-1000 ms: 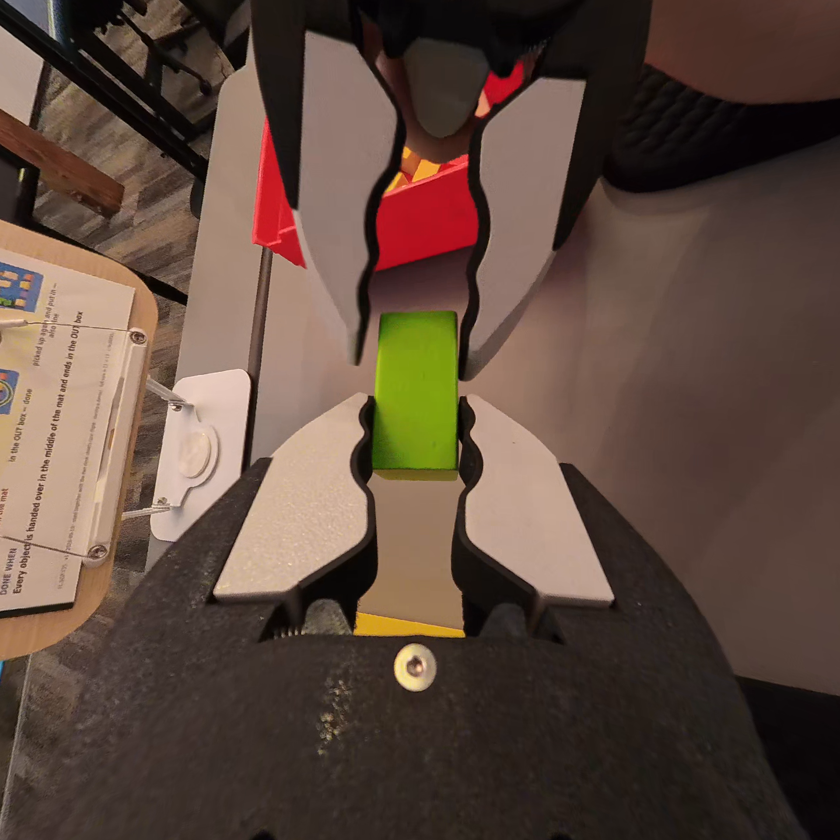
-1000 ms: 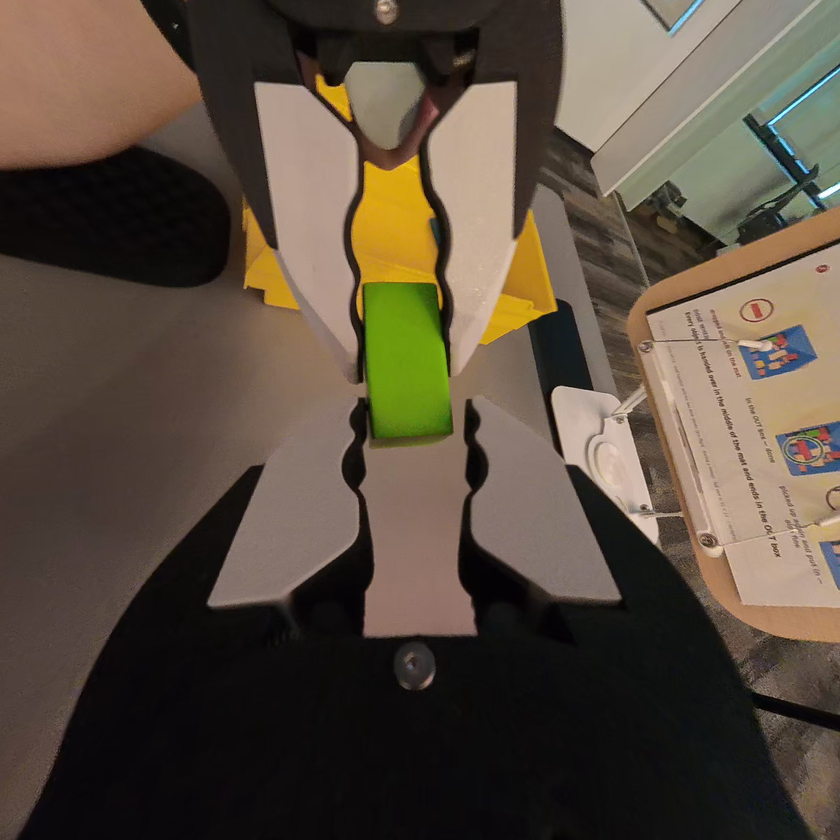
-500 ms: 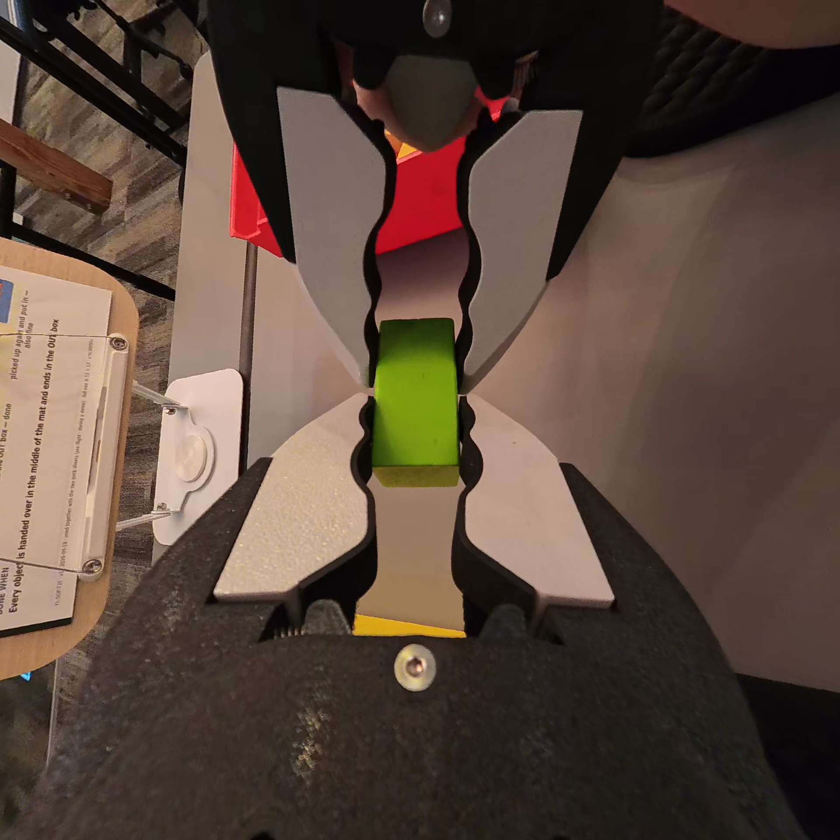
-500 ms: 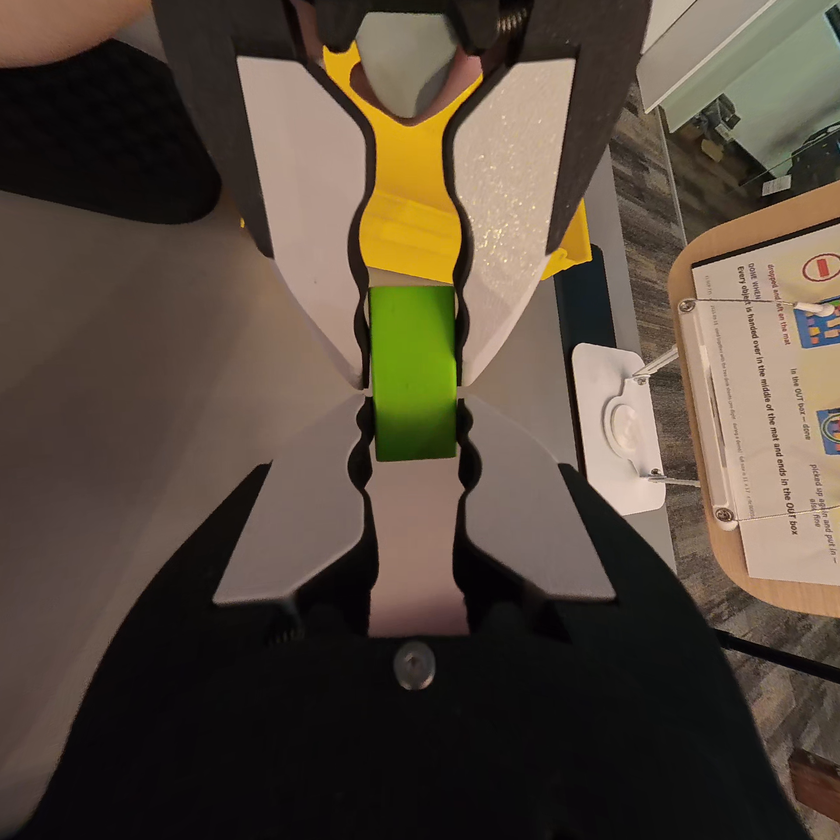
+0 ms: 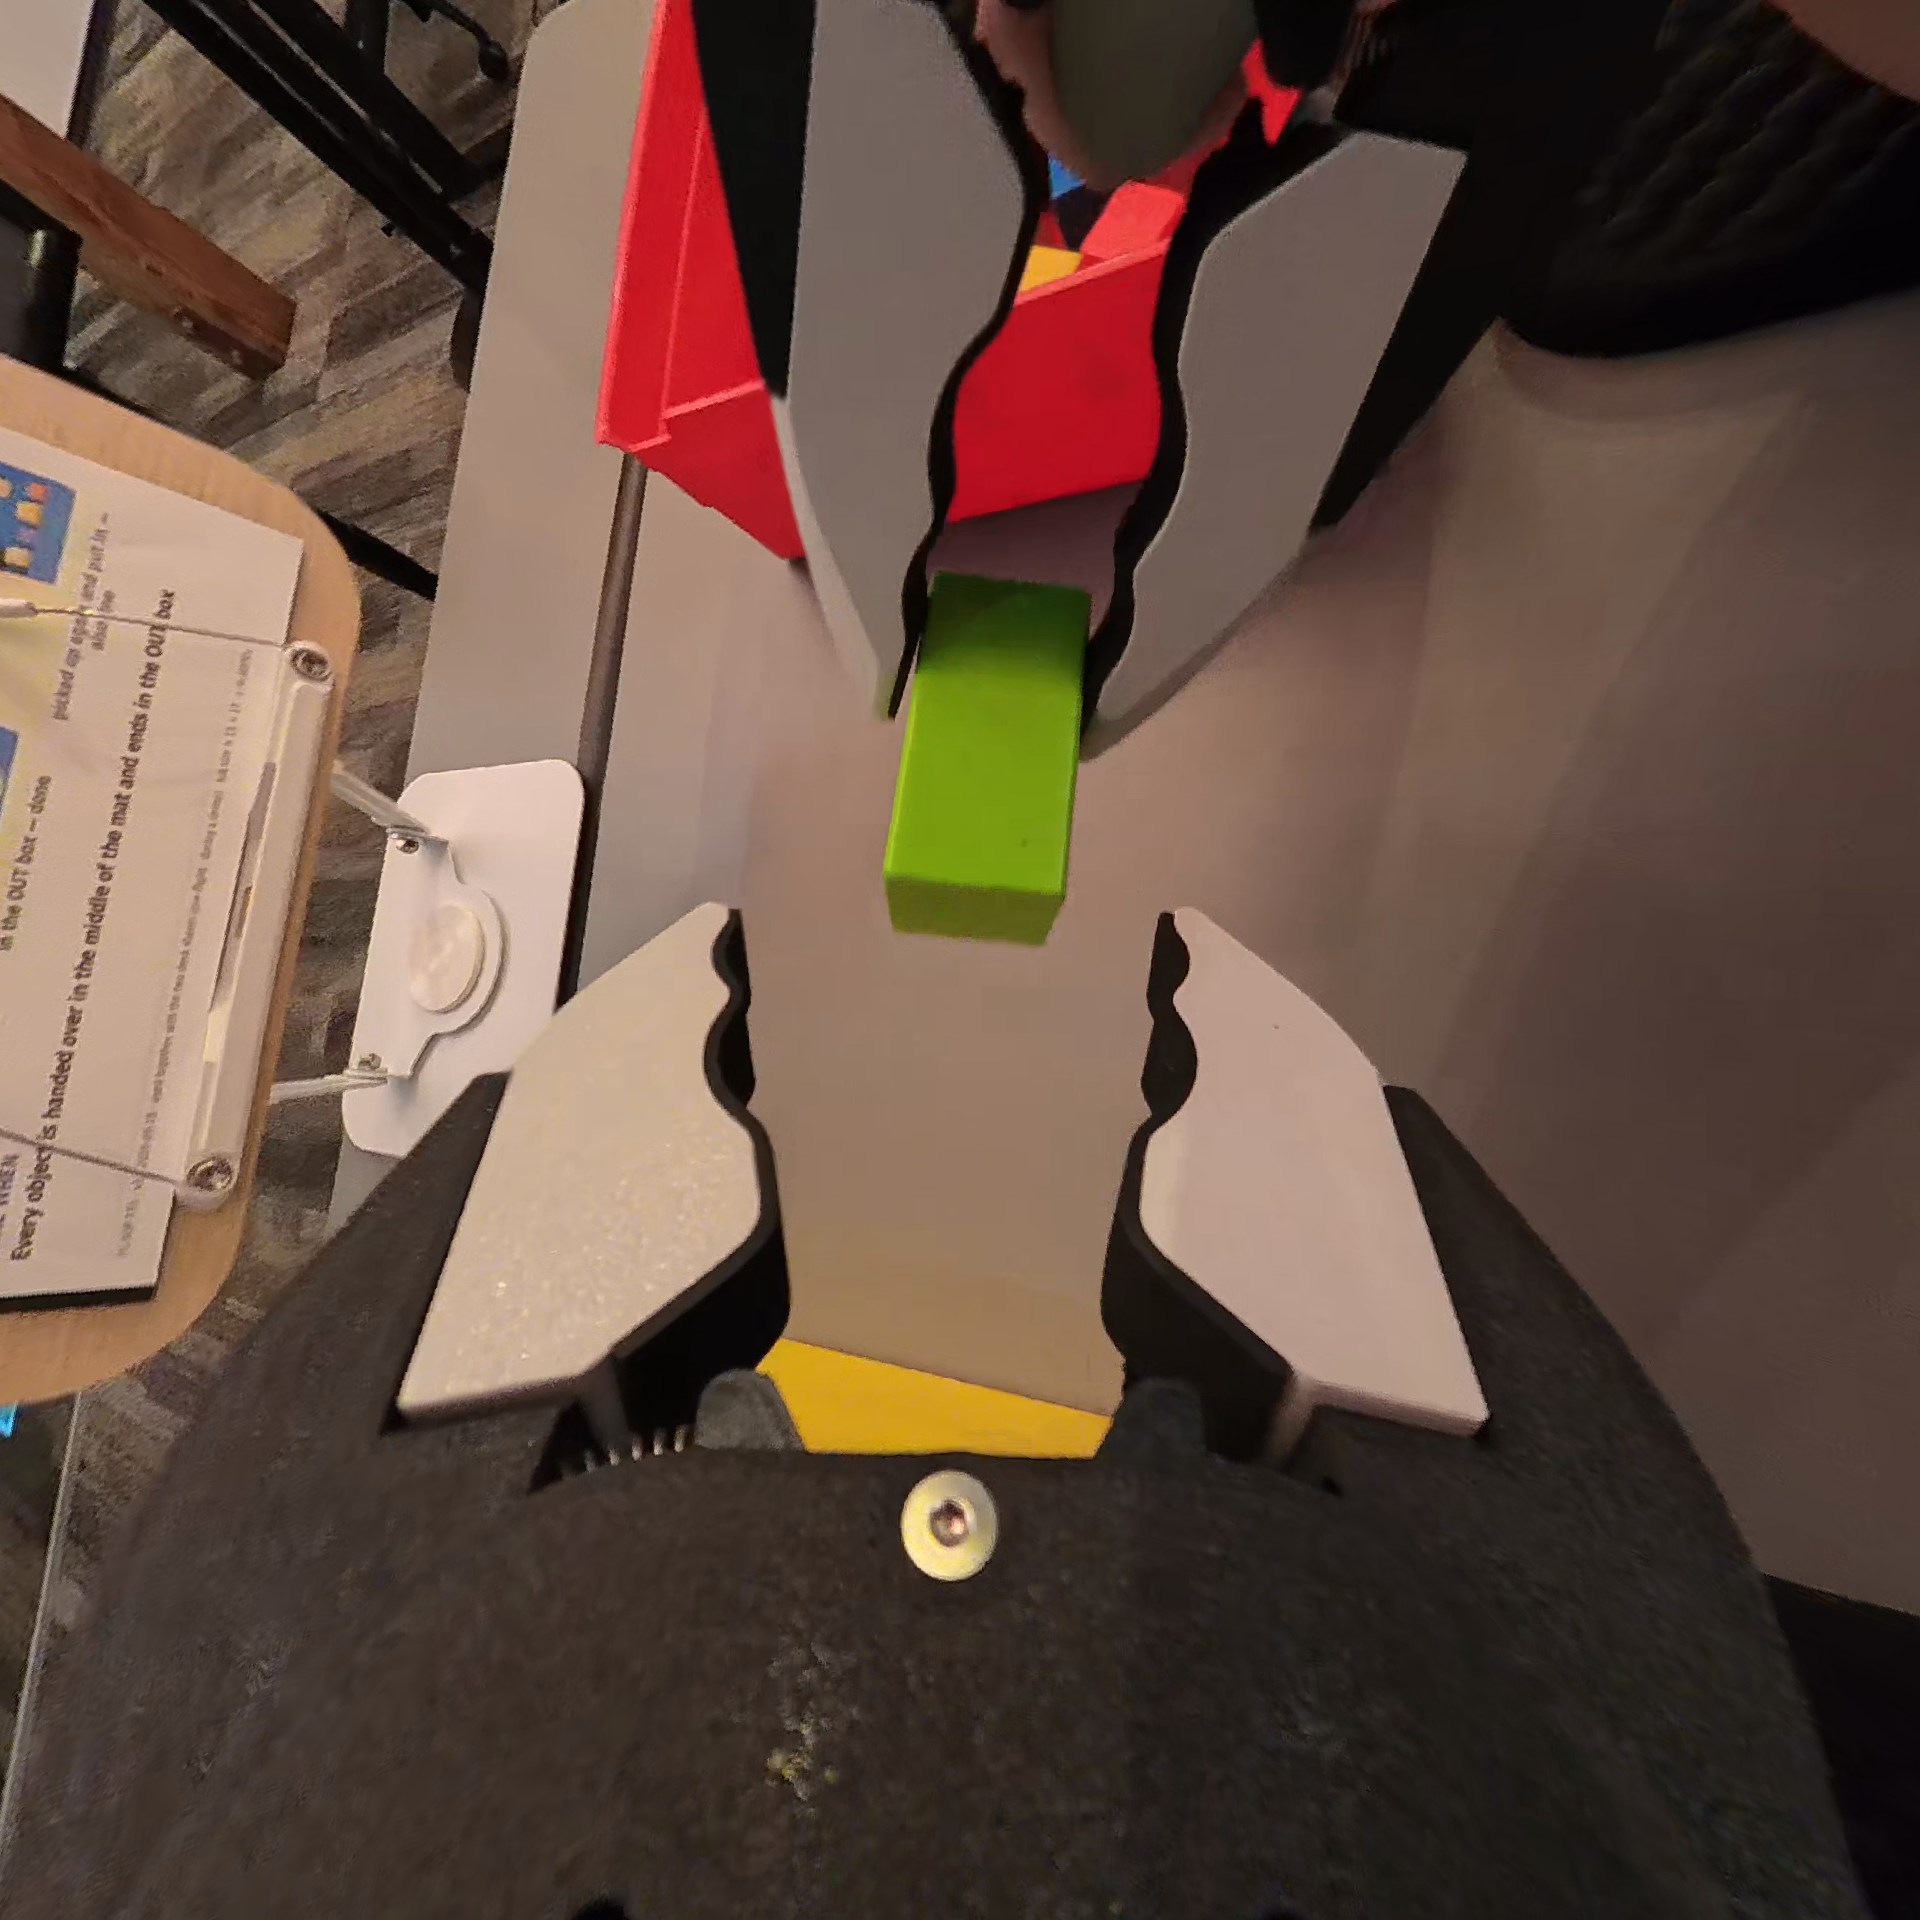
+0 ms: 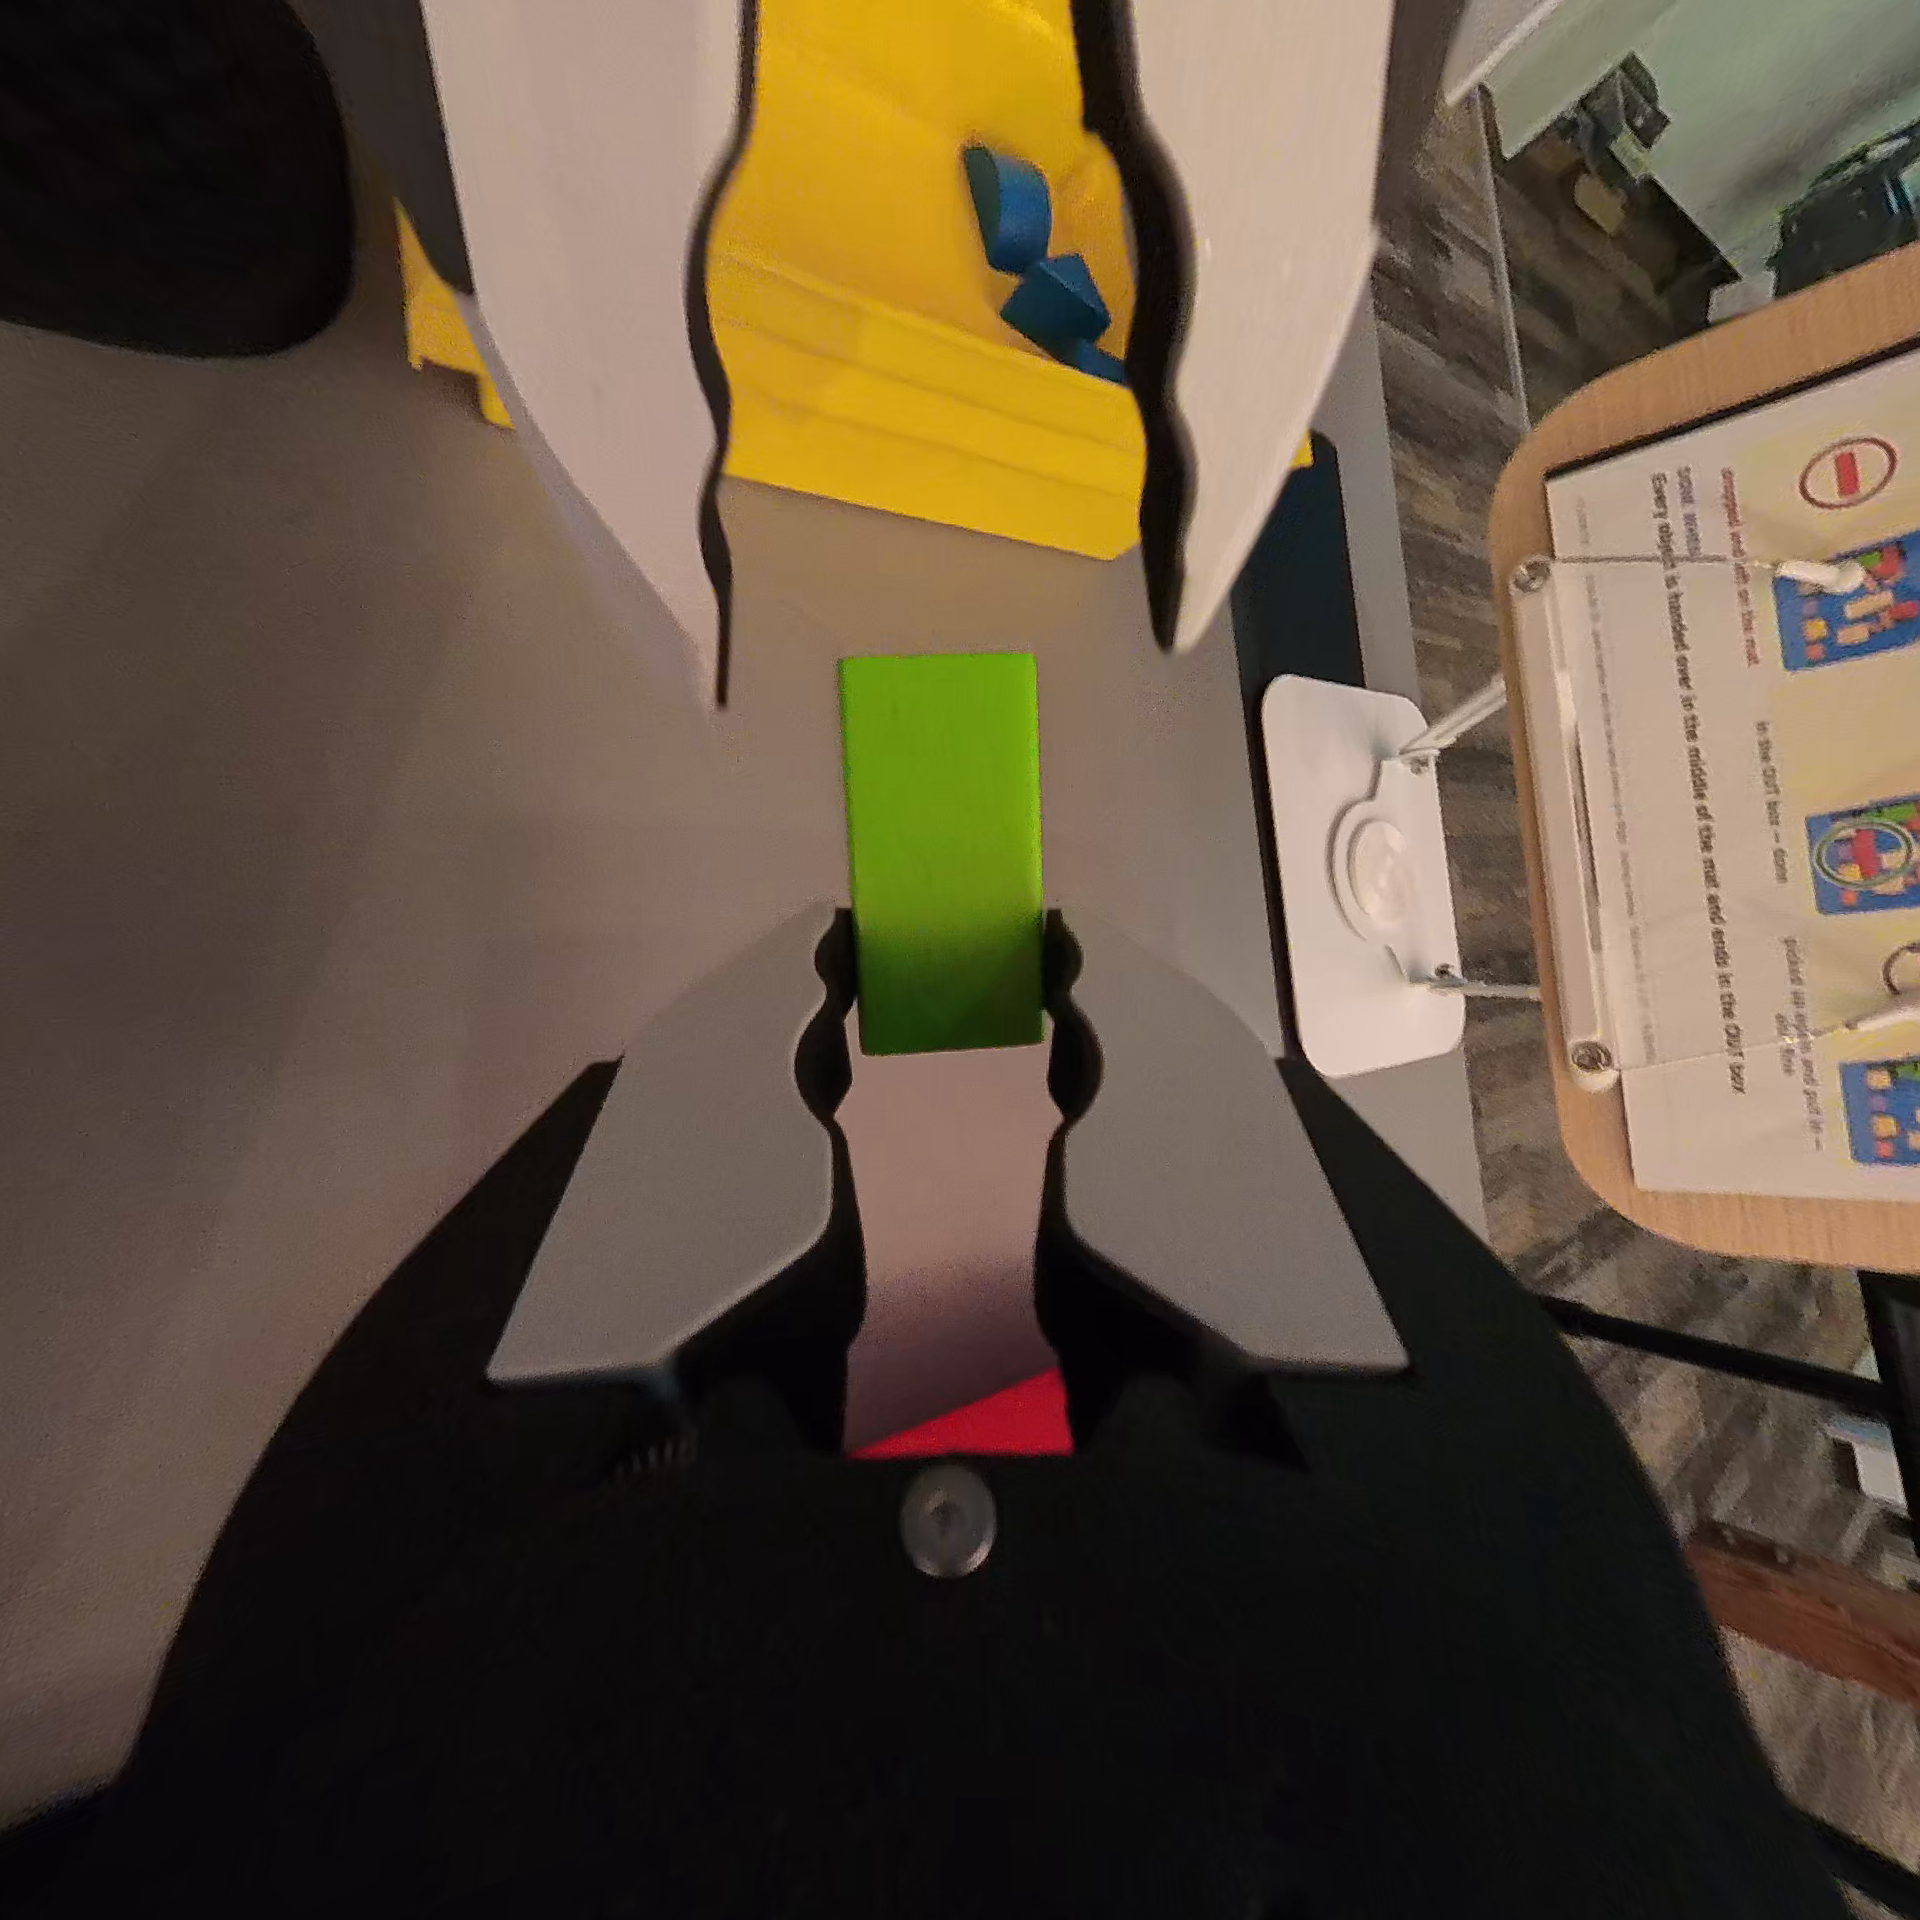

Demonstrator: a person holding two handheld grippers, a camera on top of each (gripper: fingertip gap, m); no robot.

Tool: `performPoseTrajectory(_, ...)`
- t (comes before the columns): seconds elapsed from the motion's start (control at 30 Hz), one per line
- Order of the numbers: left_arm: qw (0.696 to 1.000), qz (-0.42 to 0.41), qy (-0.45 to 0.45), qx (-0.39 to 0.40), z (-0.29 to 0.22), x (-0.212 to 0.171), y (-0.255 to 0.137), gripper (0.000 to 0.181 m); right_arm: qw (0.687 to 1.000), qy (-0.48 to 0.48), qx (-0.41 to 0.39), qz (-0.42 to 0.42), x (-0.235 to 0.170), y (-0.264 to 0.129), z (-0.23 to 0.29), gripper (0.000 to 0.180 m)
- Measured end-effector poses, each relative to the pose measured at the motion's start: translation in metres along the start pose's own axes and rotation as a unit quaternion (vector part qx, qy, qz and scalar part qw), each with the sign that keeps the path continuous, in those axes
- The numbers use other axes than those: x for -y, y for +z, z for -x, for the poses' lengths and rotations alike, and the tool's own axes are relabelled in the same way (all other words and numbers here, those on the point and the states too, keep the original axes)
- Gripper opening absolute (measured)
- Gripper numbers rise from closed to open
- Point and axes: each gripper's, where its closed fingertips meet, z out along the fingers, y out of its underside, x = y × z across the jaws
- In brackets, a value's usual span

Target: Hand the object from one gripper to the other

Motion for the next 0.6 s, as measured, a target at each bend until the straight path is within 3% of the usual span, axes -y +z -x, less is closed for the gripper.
performPoseTrajectory(0.2, 0.999, 0.0, -0.028, 0.022, 0.016, -0.014, -0.02, 0.077, 0.997, 0.039, -0.047, 0.044, -0.039, -0.026, -0.031, 0.035)
performPoseTrajectory(0.3, 0.999, -0.003, -0.039, 0.035, 0.022, -0.019, -0.03, 0.076, 0.985, 0.13, -0.101, 0.059, -0.079, -0.059, -0.065, 0.035)
performPoseTrajectory(0.37, 0.998, -0.005, -0.042, 0.04, 0.025, -0.02, -0.034, 0.075, 0.957, 0.239, -0.133, 0.091, -0.119, -0.08, -0.084, 0.036)
performPoseTrajectory(0.43, 0.998, -0.003, -0.043, 0.042, 0.025, -0.021, -0.035, 0.075, 0.909, 0.365, -0.15, 0.136, -0.165, -0.093, -0.092, 0.036)
performPoseTrajectory(0.6, 0.998, 0.014, -0.04, 0.041, 0.023, -0.025, -0.031, 0.075, 0.824, 0.54, -0.112, 0.131, -0.213, -0.073, -0.088, 0.035)
